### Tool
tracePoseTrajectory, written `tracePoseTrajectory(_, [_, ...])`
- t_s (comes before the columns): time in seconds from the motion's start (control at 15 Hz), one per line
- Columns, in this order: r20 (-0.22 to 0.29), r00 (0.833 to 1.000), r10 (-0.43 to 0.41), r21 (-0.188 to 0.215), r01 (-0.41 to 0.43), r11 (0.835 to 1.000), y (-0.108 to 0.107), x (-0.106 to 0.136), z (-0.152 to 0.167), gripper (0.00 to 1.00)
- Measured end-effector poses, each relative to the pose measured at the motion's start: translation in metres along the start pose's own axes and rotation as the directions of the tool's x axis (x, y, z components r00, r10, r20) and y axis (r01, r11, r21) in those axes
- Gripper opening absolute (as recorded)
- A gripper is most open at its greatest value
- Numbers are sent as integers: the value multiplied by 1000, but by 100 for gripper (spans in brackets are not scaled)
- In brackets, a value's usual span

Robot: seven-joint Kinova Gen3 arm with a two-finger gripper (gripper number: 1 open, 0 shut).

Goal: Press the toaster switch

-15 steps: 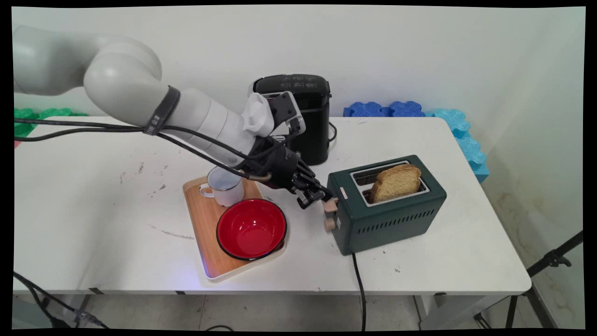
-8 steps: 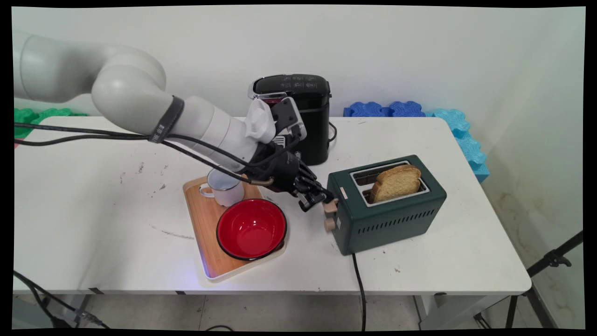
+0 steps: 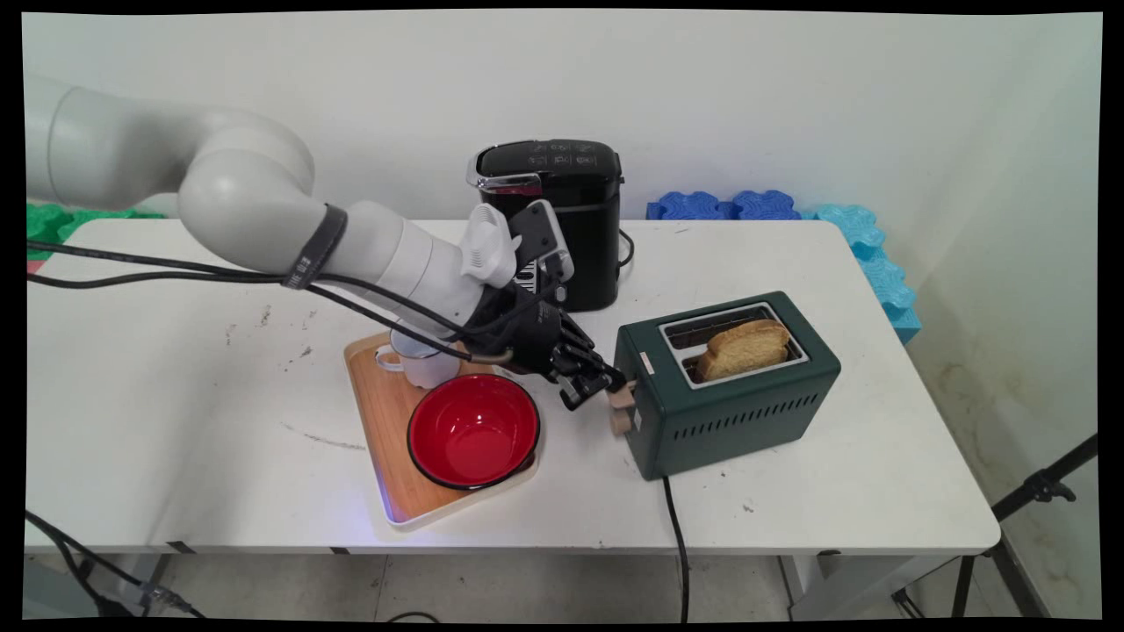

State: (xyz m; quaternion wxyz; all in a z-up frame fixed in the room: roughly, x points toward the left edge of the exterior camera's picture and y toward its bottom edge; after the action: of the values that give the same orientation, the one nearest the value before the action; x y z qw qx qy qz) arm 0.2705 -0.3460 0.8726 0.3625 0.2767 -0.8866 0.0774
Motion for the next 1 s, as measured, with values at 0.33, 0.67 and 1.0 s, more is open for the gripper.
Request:
tracePoseTrajectory(0.33, [-3, 1000, -4, 8, 4, 1000, 0, -7, 5, 0])
tracePoseTrajectory(0.67, [-6, 1000, -10, 14, 10, 1000, 0, -13, 10, 0])
tracePoseTrajectory(1.0, [-10, 1000, -14, 17, 14, 1000, 1, -18, 14, 0])
